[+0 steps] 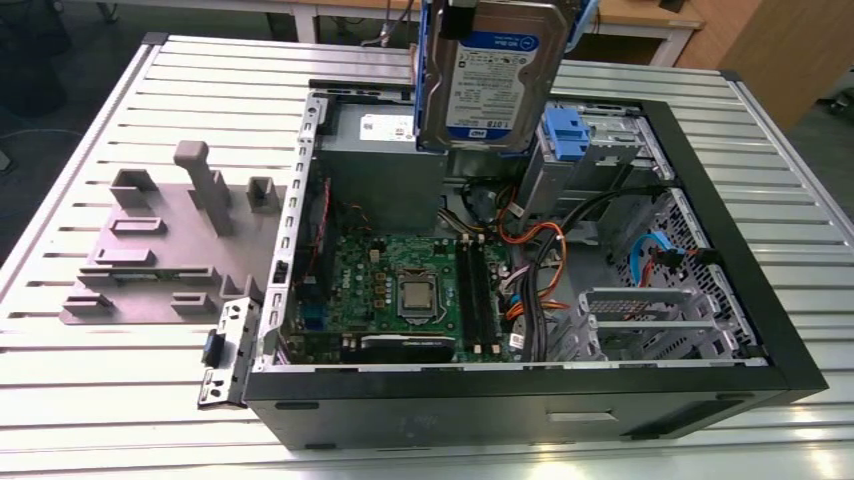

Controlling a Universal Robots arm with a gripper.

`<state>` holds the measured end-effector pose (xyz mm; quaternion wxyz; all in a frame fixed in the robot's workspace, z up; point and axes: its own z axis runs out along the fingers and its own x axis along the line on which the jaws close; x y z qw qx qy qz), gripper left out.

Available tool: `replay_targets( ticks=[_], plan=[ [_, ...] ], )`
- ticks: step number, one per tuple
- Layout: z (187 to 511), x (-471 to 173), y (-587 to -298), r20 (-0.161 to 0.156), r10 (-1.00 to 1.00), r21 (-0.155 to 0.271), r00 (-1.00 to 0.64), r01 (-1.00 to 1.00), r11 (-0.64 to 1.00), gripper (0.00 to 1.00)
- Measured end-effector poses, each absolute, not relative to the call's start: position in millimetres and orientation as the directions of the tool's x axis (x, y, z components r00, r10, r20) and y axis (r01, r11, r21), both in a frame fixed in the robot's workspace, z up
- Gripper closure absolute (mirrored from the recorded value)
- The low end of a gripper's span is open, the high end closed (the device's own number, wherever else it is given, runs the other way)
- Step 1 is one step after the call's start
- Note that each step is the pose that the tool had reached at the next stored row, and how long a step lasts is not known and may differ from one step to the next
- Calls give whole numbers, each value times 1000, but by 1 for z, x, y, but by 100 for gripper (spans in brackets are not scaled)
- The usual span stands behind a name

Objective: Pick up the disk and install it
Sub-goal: 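Insert the disk into the insertion slot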

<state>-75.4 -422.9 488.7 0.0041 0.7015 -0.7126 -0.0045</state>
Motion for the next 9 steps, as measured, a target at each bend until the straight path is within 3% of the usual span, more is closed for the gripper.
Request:
replay_targets(
  ticks=[9],
  plan=[
    [489, -75, -431, 0, -1000, 12, -16, -1000, 16, 64]
  ],
)
